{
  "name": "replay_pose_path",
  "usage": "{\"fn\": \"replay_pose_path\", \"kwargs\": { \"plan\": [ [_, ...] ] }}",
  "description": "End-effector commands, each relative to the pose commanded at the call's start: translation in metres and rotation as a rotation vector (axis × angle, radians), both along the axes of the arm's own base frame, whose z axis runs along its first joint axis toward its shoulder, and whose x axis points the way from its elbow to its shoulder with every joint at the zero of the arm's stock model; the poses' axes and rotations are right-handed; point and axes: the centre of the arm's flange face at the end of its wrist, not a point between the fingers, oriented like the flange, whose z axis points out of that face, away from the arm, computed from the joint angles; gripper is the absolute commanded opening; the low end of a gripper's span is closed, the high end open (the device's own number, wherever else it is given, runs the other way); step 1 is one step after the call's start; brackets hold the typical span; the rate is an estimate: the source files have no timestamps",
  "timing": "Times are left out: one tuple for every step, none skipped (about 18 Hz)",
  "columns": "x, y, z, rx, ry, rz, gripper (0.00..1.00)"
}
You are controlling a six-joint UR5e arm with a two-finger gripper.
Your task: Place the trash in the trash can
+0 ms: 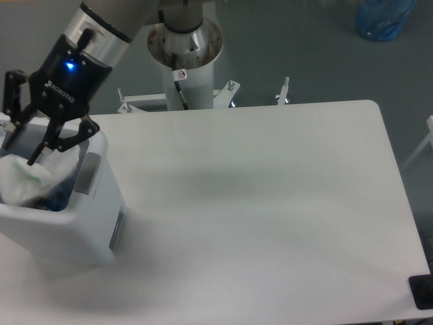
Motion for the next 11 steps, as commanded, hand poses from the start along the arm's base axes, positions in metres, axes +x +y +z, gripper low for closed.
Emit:
{"fn": "replay_pose_path", "kwargs": {
  "plan": [
    [-0.003, 0.003, 0.0, 0.002, 0.005, 0.001, 1.0],
    [-0.006, 0.004, 0.001, 0.004, 0.008, 0.005, 1.0],
    [-0.013, 0.003, 0.002, 0.014, 0.029, 0.001, 1.0],
    [-0.025, 0.001, -0.001, 0.02, 0.066, -0.002, 1.0],
    [-0.038, 0.001, -0.007, 0.016, 0.112, -0.005, 1.0],
    [-0.05, 0.005, -0.02, -0.015, 0.15, -0.001, 1.0],
    [-0.067, 0.009, -0.043, -0.065, 0.168, 0.023, 1.0],
    [-0.086, 0.006, -0.056, -0.101, 0.181, 0.061, 1.0],
    [-0.098, 0.004, -0.055, -0.104, 0.186, 0.08, 1.0],
    [-0.105, 0.005, -0.053, -0.105, 0.194, 0.089, 1.0],
    [-0.108, 0.005, -0.059, -0.111, 0.204, 0.08, 1.0]
  ]
}}
